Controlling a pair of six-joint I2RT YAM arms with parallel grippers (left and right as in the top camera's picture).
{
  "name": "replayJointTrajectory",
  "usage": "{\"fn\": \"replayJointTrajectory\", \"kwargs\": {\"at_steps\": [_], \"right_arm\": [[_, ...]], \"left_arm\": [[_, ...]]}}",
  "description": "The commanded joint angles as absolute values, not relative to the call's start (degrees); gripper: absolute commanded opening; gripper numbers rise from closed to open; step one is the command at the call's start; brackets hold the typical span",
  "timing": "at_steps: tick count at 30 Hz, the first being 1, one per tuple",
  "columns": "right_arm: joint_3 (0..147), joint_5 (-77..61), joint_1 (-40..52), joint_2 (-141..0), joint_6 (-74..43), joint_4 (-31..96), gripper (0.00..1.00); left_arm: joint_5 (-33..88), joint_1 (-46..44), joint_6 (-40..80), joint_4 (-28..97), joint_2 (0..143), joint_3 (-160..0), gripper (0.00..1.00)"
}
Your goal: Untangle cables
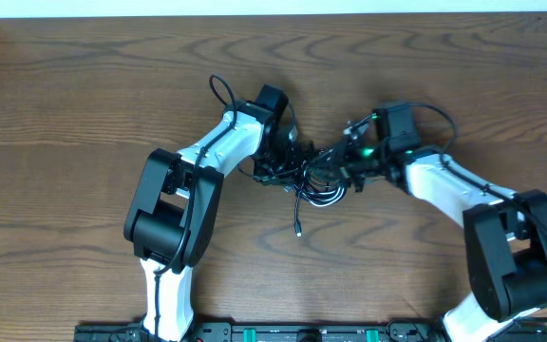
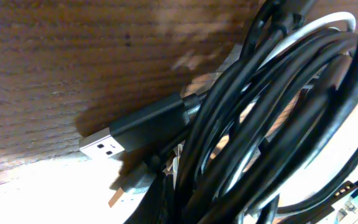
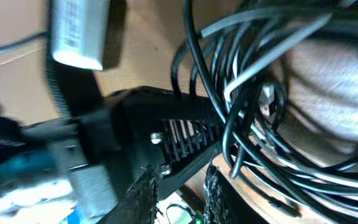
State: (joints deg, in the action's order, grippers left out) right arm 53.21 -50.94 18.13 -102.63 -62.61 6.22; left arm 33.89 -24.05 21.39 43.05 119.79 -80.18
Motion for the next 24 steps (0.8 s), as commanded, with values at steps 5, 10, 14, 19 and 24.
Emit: {"fn": "replayJointTrajectory", "kwargs": {"at_steps": [5, 10, 14, 19, 24], "right_arm": [[53.78, -35.05, 23.66, -101.47, -69.28, 9.65, 0.24], [53.78, -30.83, 24.67, -101.47, -69.58, 9.65, 0.24], [53.78, -29.45, 24.86, -101.47, -70.81, 9.43, 0.25], [53.78, -31.94, 24.84, -101.47, -73.36, 8.1, 0.24], [53.78, -34.81, 24.62, -101.47, -73.71, 6.66, 0.21]], "left_arm": [[31.7, -24.05, 21.52, 43.29, 120.25, -80.03, 0.08], [31.7, -24.08, 21.5, 43.48, 120.25, -80.03, 0.08], [31.7, -24.08, 21.5, 43.46, 120.25, -80.03, 0.08], [31.7, -24.08, 21.5, 43.46, 120.25, -80.03, 0.08], [31.7, -24.08, 21.5, 43.55, 120.25, -80.03, 0.08]]}}
